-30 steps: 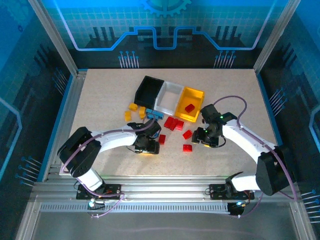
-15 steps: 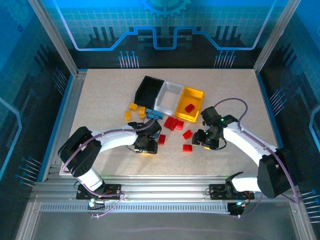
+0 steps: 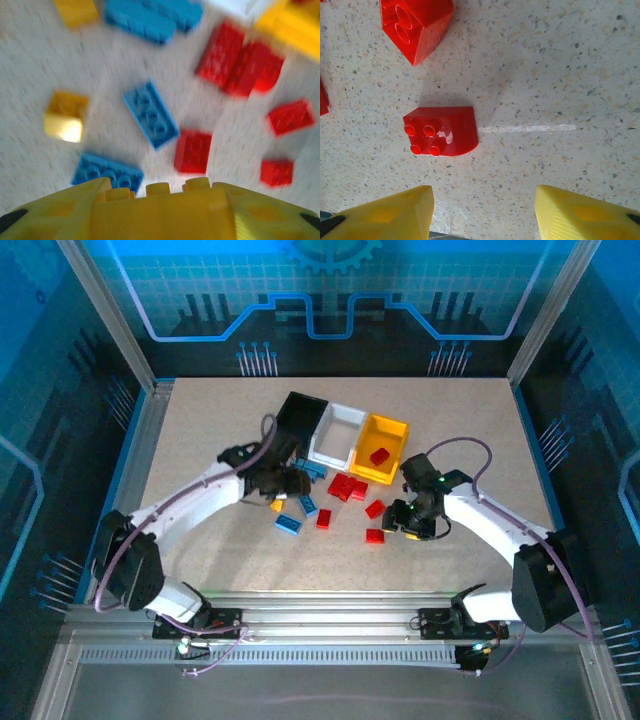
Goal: Sort the legos into containers by color
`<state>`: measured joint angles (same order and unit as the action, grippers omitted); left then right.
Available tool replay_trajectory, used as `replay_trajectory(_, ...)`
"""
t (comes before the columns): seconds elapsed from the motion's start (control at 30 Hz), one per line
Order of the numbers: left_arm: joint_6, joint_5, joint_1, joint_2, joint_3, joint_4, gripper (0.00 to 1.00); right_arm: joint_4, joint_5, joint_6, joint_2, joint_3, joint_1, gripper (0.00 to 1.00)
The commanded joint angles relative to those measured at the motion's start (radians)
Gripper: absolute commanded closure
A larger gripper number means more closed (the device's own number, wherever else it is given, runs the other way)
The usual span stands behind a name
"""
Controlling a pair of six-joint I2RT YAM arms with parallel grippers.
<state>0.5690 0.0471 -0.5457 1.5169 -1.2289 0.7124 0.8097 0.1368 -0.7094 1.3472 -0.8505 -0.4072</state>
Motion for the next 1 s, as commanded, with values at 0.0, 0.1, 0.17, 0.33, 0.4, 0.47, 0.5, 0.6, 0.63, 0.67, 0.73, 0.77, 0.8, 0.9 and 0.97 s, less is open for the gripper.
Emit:
replay_trajectory(0.0, -0.075, -0.027, 0.058, 0.098, -0.16, 0.05, 0.49, 0.003, 0.015, 0.022, 0.011, -0.019, -0.008, 0.43)
replay_trajectory(0.1, -0.119, -0.028, 0.1, 0.213, -0.316, 0.084, 0.49, 0.008, 0.017, 0.031, 0.012, -0.023, -0.002, 0.43)
replay_trajectory(0.17, -0.14, -0.031, 0.124, 0.302, -0.422, 0.106, 0.49, 0.014, 0.017, 0.039, 0.013, -0.022, 0.002, 0.43)
replay_trajectory(0.33, -0.157, -0.041, 0.171, 0.504, -0.651, 0.148, 0.49, 0.041, 0.004, 0.056, -0.001, -0.023, 0.013, 0.43)
replay_trajectory(0.4, -0.155, -0.043, 0.186, 0.575, -0.733, 0.163, 0.49, 0.052, 0.001, 0.057, -0.013, -0.023, 0.017, 0.42)
replay_trajectory(0.47, -0.156, -0.043, 0.196, 0.645, -0.811, 0.182, 0.49, 0.063, -0.001, 0.057, -0.025, -0.023, 0.022, 0.43)
replay_trajectory(0.5, -0.157, -0.041, 0.201, 0.679, -0.859, 0.197, 0.49, 0.068, -0.002, 0.058, -0.03, -0.022, 0.023, 0.42)
replay_trajectory(0.6, -0.162, -0.041, 0.216, 0.773, -0.975, 0.23, 0.48, 0.081, -0.008, 0.055, -0.044, -0.022, 0.027, 0.43)
replay_trajectory(0.63, -0.162, -0.043, 0.22, 0.802, -1.015, 0.244, 0.48, 0.084, -0.009, 0.053, -0.047, -0.018, 0.028, 0.42)
replay_trajectory(0.67, -0.161, -0.043, 0.225, 0.826, -1.043, 0.256, 0.48, 0.088, -0.009, 0.052, -0.05, -0.016, 0.03, 0.42)
replay_trajectory(0.73, -0.159, -0.045, 0.235, 0.864, -1.089, 0.27, 0.48, 0.095, -0.011, 0.051, -0.051, -0.016, 0.034, 0.43)
replay_trajectory(0.77, -0.159, -0.047, 0.239, 0.876, -1.096, 0.27, 0.47, 0.097, -0.011, 0.051, -0.052, -0.016, 0.036, 0.42)
replay_trajectory(0.8, -0.159, -0.047, 0.242, 0.884, -1.101, 0.269, 0.46, 0.1, -0.011, 0.052, -0.051, -0.016, 0.037, 0.42)
replay_trajectory(0.9, -0.162, -0.046, 0.247, 0.896, -1.101, 0.269, 0.41, 0.106, -0.012, 0.053, -0.045, -0.022, 0.042, 0.43)
replay_trajectory(0.97, -0.165, -0.047, 0.249, 0.896, -1.097, 0.267, 0.38, 0.106, -0.013, 0.053, -0.039, -0.023, 0.043, 0.42)
